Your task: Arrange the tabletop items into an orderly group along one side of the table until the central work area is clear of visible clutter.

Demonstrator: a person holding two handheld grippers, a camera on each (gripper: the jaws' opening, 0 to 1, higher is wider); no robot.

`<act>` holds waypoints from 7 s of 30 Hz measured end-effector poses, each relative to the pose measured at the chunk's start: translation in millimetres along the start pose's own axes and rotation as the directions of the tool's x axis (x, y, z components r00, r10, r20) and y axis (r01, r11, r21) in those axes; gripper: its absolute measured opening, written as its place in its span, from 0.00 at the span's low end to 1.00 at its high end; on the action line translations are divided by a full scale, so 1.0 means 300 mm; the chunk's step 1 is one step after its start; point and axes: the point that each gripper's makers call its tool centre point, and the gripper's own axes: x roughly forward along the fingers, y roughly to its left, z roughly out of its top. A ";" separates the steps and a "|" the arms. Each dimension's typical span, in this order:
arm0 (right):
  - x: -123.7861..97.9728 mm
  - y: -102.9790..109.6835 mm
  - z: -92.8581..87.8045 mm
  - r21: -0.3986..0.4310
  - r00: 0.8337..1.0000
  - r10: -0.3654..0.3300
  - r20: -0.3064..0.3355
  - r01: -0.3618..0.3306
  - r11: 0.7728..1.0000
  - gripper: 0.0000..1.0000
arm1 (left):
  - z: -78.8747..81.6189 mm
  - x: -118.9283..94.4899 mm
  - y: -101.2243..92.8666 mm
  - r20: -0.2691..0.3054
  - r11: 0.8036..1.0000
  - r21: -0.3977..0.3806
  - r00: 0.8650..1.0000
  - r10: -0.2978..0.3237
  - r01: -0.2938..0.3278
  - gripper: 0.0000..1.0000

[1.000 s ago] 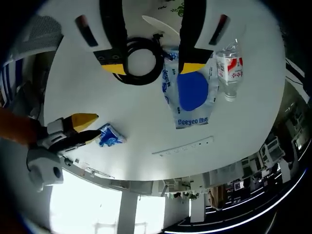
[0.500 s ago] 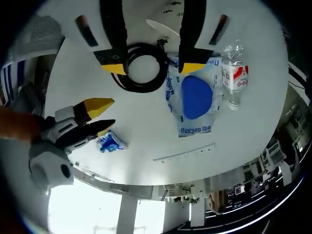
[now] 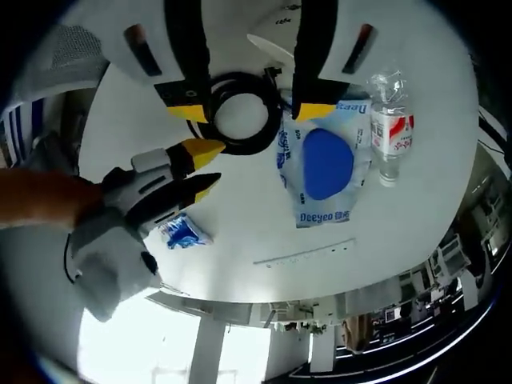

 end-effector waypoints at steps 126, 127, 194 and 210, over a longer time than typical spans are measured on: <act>-0.519 -0.222 0.010 0.230 0.948 -0.180 0.262 0.119 0.966 0.00 | 0.305 0.114 -0.328 0.042 0.957 0.233 0.981 -0.189 0.174 0.16; -0.526 -0.231 0.003 0.237 0.948 -0.185 0.261 0.123 0.964 0.00 | 0.309 0.119 -0.340 0.040 0.954 0.241 0.980 -0.194 0.179 0.16; -0.344 -0.556 -0.294 0.383 0.989 -0.142 -0.029 0.142 0.913 0.02 | 0.207 0.519 -0.458 -0.184 0.956 0.079 0.946 -0.266 0.284 0.13; -0.308 -0.575 -0.320 0.372 0.987 -0.158 -0.025 0.156 0.915 0.03 | 0.186 0.549 -0.457 -0.187 0.957 0.067 0.945 -0.267 0.283 0.15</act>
